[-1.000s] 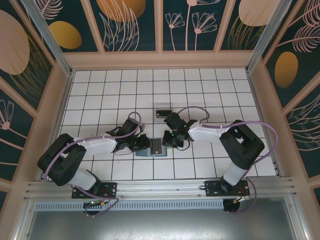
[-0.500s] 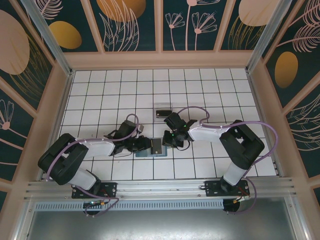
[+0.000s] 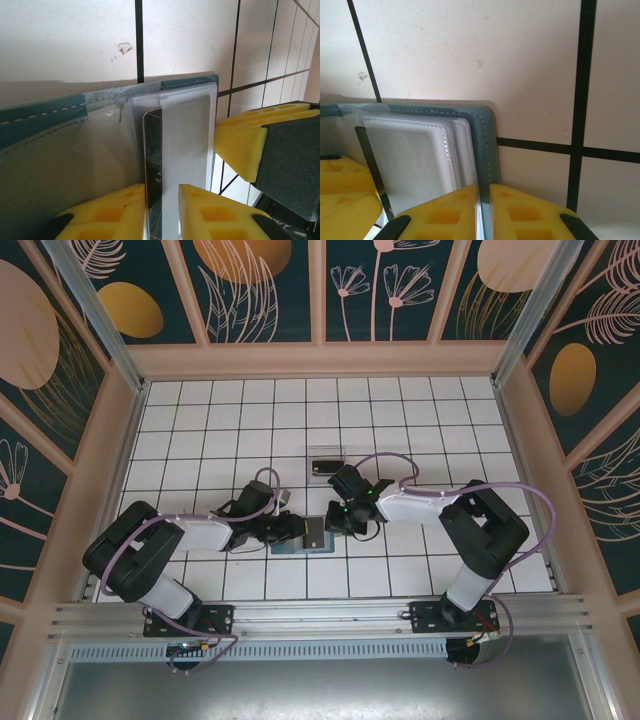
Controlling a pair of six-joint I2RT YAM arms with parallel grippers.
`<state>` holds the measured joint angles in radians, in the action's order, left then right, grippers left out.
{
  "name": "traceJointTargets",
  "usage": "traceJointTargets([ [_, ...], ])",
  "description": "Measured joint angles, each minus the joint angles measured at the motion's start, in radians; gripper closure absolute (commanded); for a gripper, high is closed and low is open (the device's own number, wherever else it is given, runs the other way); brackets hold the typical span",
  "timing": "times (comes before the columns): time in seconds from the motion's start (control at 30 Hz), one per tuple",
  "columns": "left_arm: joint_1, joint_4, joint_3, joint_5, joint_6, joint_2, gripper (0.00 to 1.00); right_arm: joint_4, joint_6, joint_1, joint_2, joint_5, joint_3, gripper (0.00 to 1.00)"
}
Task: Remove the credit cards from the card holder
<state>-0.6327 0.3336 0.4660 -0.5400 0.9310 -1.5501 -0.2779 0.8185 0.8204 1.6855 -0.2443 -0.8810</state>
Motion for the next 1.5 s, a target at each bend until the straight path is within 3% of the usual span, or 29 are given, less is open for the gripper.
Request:
traceJointTargets([
  [0.23, 0.005, 0.015, -0.010, 0.000, 0.013, -0.009, 0.85, 0.000, 0.000, 0.003, 0.000, 0.001, 0.000, 0.83],
  [0.37, 0.005, 0.015, -0.011, 0.002, 0.014, -0.010, 0.88, 0.002, 0.004, 0.006, 0.000, 0.008, -0.001, 0.77],
  [1.27, 0.006, 0.013, -0.005, -0.002, 0.003, -0.018, 0.92, -0.018, 0.036, 0.042, -0.013, 0.054, -0.023, 0.54],
  [1.5, 0.005, 0.006, 0.003, -0.002, -0.003, -0.022, 0.92, -0.043, 0.037, 0.044, -0.013, 0.051, -0.021, 0.55],
])
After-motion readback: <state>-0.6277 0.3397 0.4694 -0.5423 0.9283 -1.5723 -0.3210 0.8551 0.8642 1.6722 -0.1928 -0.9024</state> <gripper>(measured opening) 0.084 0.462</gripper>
